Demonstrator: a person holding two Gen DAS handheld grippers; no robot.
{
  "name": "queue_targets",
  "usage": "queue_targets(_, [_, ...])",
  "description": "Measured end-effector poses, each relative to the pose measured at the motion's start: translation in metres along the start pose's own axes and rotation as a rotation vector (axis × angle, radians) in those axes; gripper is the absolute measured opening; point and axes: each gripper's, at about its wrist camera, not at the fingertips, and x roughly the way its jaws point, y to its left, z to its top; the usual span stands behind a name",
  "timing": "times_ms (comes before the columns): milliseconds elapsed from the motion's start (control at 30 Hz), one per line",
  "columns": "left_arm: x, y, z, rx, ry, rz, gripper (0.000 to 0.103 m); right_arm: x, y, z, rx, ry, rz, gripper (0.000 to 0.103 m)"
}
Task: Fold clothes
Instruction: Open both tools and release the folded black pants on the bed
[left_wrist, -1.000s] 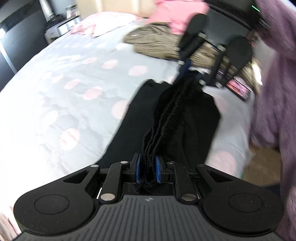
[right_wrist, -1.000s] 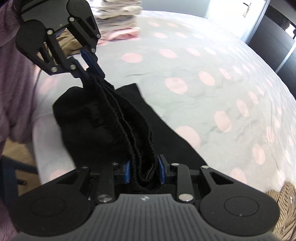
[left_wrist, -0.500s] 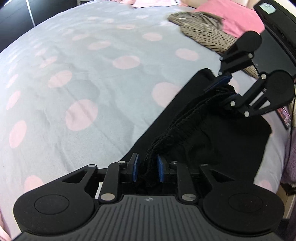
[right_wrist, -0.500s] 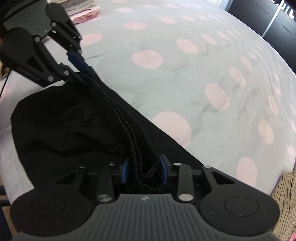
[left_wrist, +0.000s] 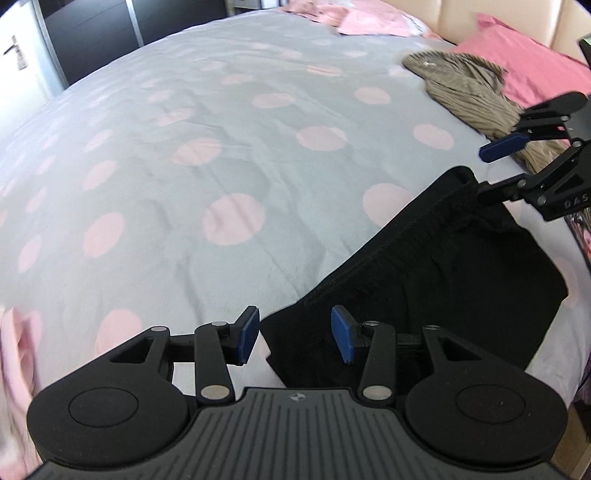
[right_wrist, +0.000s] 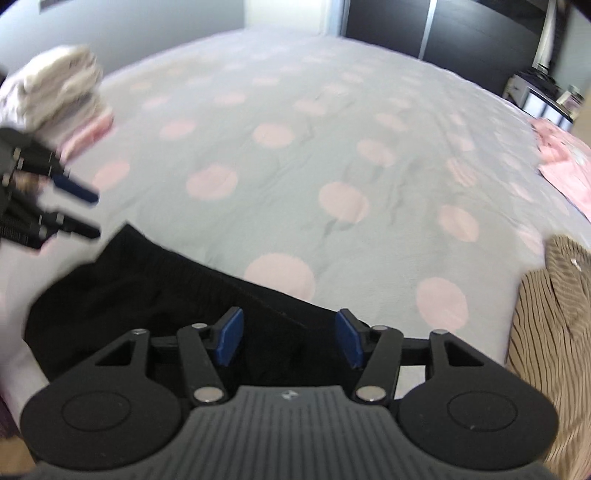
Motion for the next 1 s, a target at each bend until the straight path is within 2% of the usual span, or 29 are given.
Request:
queue_targets(100, [-0.018, -0.008, -0.013, 0.02, -0.021, -0.044, 0.041, -0.019, 0.0, -0.01, 0.065, -0.005, 0.039, 0.059])
queue_targets(267, [-0.048, -0.021, -0.049, 0.115, -0.033, -0.094, 0.044, -0.042, 0.018, -0.045, -0.007, -0.005, 0.05, 0.059])
queue_targets(433, [-0.062, -0.03, -0.086, 0.175, -0.021, -0.119, 0.048, -0.051, 0.025, -0.083, 0.012, 0.011, 0.058, 0.057])
queue_targets(567, [-0.063, -0.04, -0.117, 0.21, -0.008, -0.146, 0.05, -0.049, 0.028, -0.112, 0.014, 0.045, 0.057, 0.05])
queue_targets(633, [-0.058, -0.047, -0.13, 0.237, 0.0, -0.135, 0.05, -0.047, 0.03, -0.125, 0.009, 0.059, 0.052, 0.047])
queue_targets(700, [-0.05, -0.056, -0.139, 0.268, 0.0, -0.105, 0.047, -0.042, 0.03, -0.135, 0.0, 0.062, 0.043, 0.038])
queue_targets(733, [-0.047, -0.06, -0.141, 0.279, -0.009, -0.091, 0.046, -0.04, 0.03, -0.138, 0.001, 0.06, 0.037, 0.034])
queue_targets(800, [-0.042, -0.067, -0.141, 0.285, -0.04, -0.072, 0.039, -0.035, 0.029, -0.141, 0.013, 0.058, 0.026, 0.015])
queue_targets(833, [-0.04, -0.067, -0.139, 0.268, -0.052, -0.078, 0.031, -0.032, 0.028, -0.142, 0.023, 0.06, 0.02, 0.014])
queue_targets(867, [-0.038, -0.067, -0.137, 0.248, -0.059, -0.089, 0.023, -0.03, 0.024, -0.141, 0.051, 0.069, 0.015, 0.008])
queue_targets(900, [-0.035, -0.066, -0.135, 0.231, -0.058, -0.093, 0.018, -0.028, 0.021, -0.141, 0.081, 0.076, 0.015, 0.006])
queue_targets(933, [-0.032, -0.065, -0.133, 0.217, -0.049, -0.091, 0.007, -0.027, 0.019, -0.14, 0.102, 0.082, 0.016, 0.006])
queue_targets(1000, [-0.024, -0.062, -0.132, 0.19, 0.005, -0.09, 0.002, -0.023, 0.017, -0.141, 0.123, 0.099, 0.007, 0.006])
